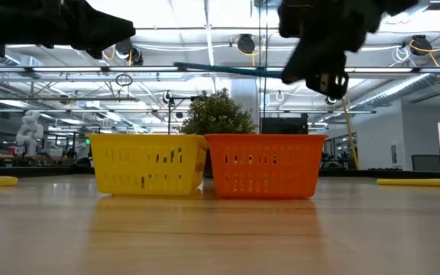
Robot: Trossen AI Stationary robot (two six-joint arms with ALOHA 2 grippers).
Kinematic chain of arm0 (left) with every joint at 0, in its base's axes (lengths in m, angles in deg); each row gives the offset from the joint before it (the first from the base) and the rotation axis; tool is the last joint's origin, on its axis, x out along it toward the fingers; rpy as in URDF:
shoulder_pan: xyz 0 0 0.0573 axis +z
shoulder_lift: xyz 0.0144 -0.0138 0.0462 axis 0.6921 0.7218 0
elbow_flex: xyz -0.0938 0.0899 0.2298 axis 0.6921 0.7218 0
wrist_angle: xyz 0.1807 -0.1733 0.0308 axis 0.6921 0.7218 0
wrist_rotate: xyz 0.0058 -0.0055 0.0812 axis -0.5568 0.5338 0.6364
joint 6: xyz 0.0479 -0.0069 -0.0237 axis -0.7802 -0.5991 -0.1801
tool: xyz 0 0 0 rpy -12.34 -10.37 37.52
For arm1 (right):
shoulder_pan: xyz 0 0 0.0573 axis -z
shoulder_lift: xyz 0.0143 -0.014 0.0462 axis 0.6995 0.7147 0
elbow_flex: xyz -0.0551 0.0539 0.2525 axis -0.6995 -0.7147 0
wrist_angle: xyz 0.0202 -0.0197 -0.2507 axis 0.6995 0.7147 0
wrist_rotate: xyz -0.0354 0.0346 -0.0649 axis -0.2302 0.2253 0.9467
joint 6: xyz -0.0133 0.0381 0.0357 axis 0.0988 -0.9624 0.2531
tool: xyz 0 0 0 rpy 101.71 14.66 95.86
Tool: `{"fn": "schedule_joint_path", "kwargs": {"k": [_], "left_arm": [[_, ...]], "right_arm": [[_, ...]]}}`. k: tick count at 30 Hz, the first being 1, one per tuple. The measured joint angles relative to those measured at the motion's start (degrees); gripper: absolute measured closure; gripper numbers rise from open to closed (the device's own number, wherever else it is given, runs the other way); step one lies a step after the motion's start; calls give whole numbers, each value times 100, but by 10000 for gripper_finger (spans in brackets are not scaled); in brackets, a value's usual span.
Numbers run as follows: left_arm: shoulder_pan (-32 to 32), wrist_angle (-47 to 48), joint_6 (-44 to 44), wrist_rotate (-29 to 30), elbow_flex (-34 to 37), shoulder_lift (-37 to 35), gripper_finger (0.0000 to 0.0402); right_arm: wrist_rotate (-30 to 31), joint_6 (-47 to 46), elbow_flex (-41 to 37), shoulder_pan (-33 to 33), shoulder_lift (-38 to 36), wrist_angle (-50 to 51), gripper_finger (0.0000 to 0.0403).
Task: Sort pens & pencils
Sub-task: Put the top blue pencil into the yellow bin
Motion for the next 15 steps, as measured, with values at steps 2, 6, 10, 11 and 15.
{"fn": "schedule_joint_path", "kwargs": {"k": [2, 6, 10, 11, 15], "left_arm": [[-2, -67, -68, -2, 0, 1, 286], [-2, -91, -80, -6, 0, -1, 286], [-2, -57, 48, -9, 0, -1, 286], [-2, -46, 60, -9, 0, -1, 286], [-2, -40, 76, -11, 0, -1, 286]], "right_arm": [[-213, -256, 433, -58, 266, 191, 402], [-630, -673, 1331, -101, 936, 1056, 402], [-901, -1010, 1857, -54, 1477, 1704, 402], [-977, -1091, 1948, -41, 1556, 1778, 402], [-1083, -1335, 2043, 38, 1657, 1836, 402]]}}
